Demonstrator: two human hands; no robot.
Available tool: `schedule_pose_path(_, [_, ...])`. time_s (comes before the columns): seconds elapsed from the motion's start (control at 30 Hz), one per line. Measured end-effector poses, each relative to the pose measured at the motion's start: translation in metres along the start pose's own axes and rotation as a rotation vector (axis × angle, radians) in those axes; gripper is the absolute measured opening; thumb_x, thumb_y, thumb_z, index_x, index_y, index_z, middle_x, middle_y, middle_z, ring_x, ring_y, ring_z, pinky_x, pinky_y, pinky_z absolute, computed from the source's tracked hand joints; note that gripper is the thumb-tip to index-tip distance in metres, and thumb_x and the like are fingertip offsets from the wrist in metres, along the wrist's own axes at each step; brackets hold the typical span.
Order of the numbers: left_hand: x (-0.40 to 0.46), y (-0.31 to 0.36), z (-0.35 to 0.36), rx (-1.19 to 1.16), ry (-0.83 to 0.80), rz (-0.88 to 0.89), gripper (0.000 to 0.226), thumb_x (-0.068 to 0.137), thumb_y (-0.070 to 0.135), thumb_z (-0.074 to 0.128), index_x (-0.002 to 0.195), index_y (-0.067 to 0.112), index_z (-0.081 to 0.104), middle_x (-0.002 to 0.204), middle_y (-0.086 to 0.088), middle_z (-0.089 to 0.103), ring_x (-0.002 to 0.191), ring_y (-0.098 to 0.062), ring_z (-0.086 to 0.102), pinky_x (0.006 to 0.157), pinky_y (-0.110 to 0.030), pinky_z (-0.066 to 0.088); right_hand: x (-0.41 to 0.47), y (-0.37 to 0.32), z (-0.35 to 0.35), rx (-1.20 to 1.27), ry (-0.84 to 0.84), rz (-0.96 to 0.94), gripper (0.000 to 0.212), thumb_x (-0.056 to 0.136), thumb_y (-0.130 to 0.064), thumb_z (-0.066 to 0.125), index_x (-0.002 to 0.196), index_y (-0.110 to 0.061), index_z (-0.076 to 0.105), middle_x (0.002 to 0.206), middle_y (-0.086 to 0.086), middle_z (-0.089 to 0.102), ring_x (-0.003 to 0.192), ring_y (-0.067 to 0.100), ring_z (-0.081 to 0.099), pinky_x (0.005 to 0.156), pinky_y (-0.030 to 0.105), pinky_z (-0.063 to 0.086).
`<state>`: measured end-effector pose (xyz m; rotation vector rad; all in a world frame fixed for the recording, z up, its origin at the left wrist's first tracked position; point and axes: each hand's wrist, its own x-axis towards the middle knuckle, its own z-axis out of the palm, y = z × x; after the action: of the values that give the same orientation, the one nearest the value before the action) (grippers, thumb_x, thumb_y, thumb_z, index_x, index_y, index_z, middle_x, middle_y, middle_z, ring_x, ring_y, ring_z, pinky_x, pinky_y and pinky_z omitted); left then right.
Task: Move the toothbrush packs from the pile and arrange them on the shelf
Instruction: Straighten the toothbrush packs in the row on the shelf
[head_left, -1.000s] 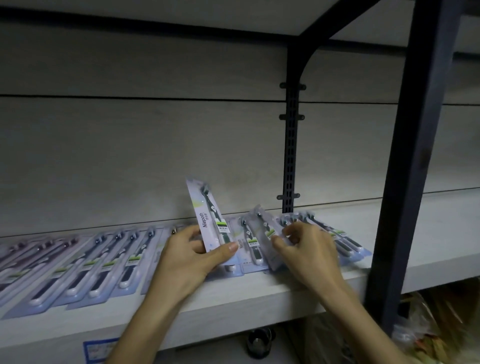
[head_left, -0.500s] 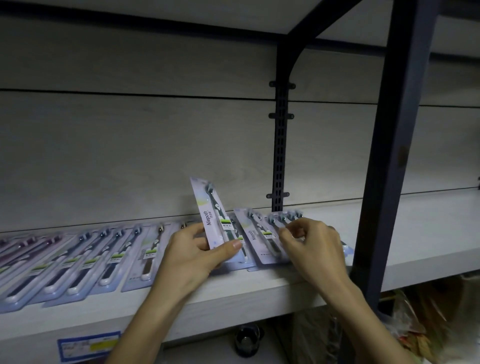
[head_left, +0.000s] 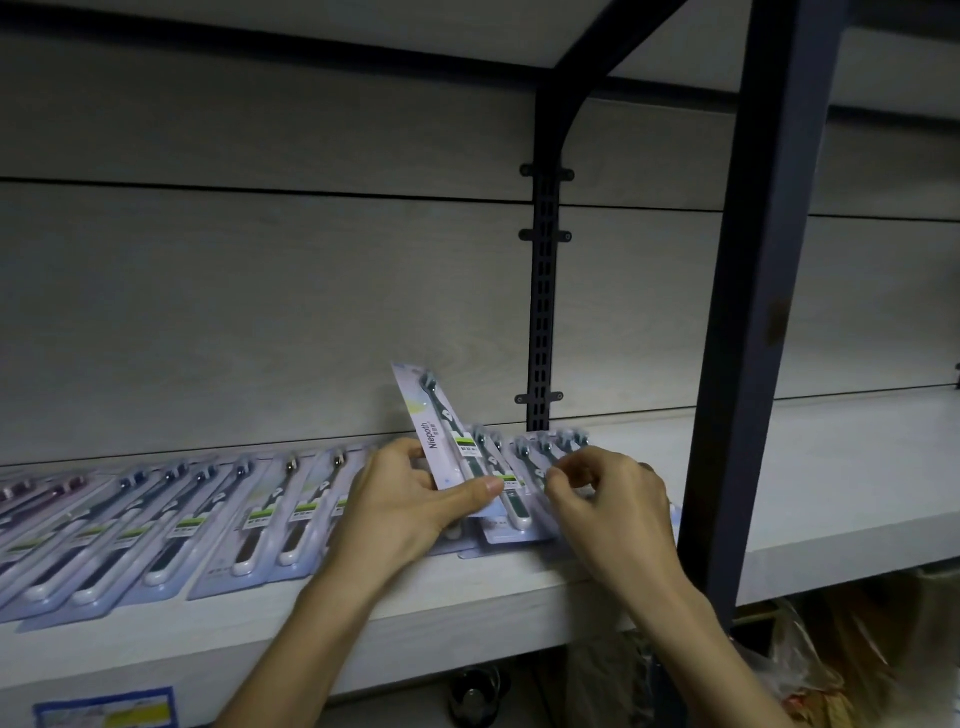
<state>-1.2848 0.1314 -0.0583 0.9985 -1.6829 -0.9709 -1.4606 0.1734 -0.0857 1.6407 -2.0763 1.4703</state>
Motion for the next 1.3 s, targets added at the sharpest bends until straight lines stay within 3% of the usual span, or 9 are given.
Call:
schedule_pose_path(0.13, [0.007,0.0,-0.002,0.224,0.004,0.008,0.025,0.064,0.036,0.085,0.076,0.023,0.067,0.063,0.008,0.072,0.061,-0.001,0.067,0.052,-0.012,0.047,0.006,0.002,0.003,-0.006,0.007,-0.024,0.014,0.085,-0.028,0.059,0.089,-0.023,0.072,0.085,-0.007,0.069,0.09,0.015,0.059,0.069,0.029,0.049])
schedule_pose_path(0.23, [0.013,-0.003,-0.004,0.328,0.002,-0.029,0.028,0.063,0.044,0.084,0.068,0.021,0.069,0.064,0.006,0.072,0.053,-0.003,0.063,0.05,-0.021,0.044,0.012,0.002,0.006,0.009,0.013,-0.034,0.013,0.084,-0.026,0.06,0.087,-0.024,0.072,0.083,-0.008,0.069,0.089,0.016,0.059,0.07,0.029,0.049])
schedule_pose_path(0.4, [0.017,-0.002,-0.004,0.506,-0.051,-0.077,0.039,0.063,0.059,0.076,0.076,0.022,0.071,0.065,0.007,0.07,0.058,-0.001,0.061,0.054,-0.019,0.045,0.018,-0.003,0.014,0.037,0.015,-0.056,0.012,0.083,-0.026,0.06,0.084,-0.024,0.072,0.081,-0.011,0.069,0.085,0.013,0.061,0.074,0.033,0.053])
schedule_pose_path(0.47, [0.018,-0.002,-0.004,0.625,-0.023,-0.079,0.05,0.063,0.066,0.07,0.08,0.019,0.07,0.067,0.005,0.065,0.06,-0.005,0.055,0.054,-0.021,0.041,0.019,-0.005,0.015,0.038,0.017,-0.071,0.012,0.083,-0.024,0.061,0.083,-0.023,0.073,0.08,-0.011,0.069,0.081,0.01,0.06,0.072,0.027,0.049])
schedule_pose_path(0.6, [0.02,-0.008,-0.005,0.718,-0.005,-0.107,0.075,0.06,0.076,0.063,0.113,0.022,0.062,0.102,0.002,0.063,0.093,-0.015,0.057,0.077,-0.029,0.048,0.021,-0.007,0.014,0.026,0.017,-0.092,0.012,0.084,-0.022,0.061,0.082,-0.021,0.073,0.074,-0.013,0.063,0.074,0.006,0.055,0.061,0.009,0.034])
schedule_pose_path(0.67, [0.02,-0.009,-0.006,0.702,-0.005,-0.091,0.077,0.059,0.076,0.062,0.116,0.025,0.06,0.102,0.005,0.06,0.095,-0.014,0.055,0.074,-0.028,0.045,0.022,-0.007,0.015,0.019,0.022,-0.096,0.011,0.084,-0.022,0.062,0.081,-0.021,0.072,0.072,-0.014,0.059,0.073,0.006,0.054,0.058,0.003,0.029])
schedule_pose_path(0.83, [0.014,-0.01,-0.009,0.733,-0.005,0.039,0.068,0.068,0.069,0.063,0.123,0.03,0.056,0.115,0.007,0.059,0.1,-0.011,0.053,0.081,-0.028,0.046,0.023,-0.008,0.018,0.004,0.007,-0.121,0.012,0.084,-0.025,0.06,0.085,-0.023,0.071,0.079,-0.01,0.065,0.084,0.013,0.058,0.069,0.026,0.046])
schedule_pose_path(1.0, [0.002,-0.011,-0.013,0.754,0.097,0.163,0.059,0.073,0.064,0.063,0.122,0.031,0.057,0.118,0.007,0.061,0.101,-0.009,0.054,0.084,-0.03,0.047,0.022,-0.011,0.014,-0.008,-0.017,-0.153,0.017,0.085,-0.029,0.057,0.094,-0.023,0.071,0.087,-0.006,0.068,0.086,0.013,0.06,0.072,0.035,0.054])
schedule_pose_path(1.3, [-0.04,-0.011,-0.034,0.852,0.323,0.159,0.042,0.081,0.054,0.061,0.116,0.032,0.06,0.107,0.01,0.06,0.099,-0.012,0.056,0.077,-0.028,0.045,0.013,-0.045,0.009,-0.143,-0.212,-0.433,0.031,0.089,-0.038,0.053,0.115,-0.024,0.062,0.11,0.002,0.065,0.104,0.026,0.055,0.08,0.034,0.044])
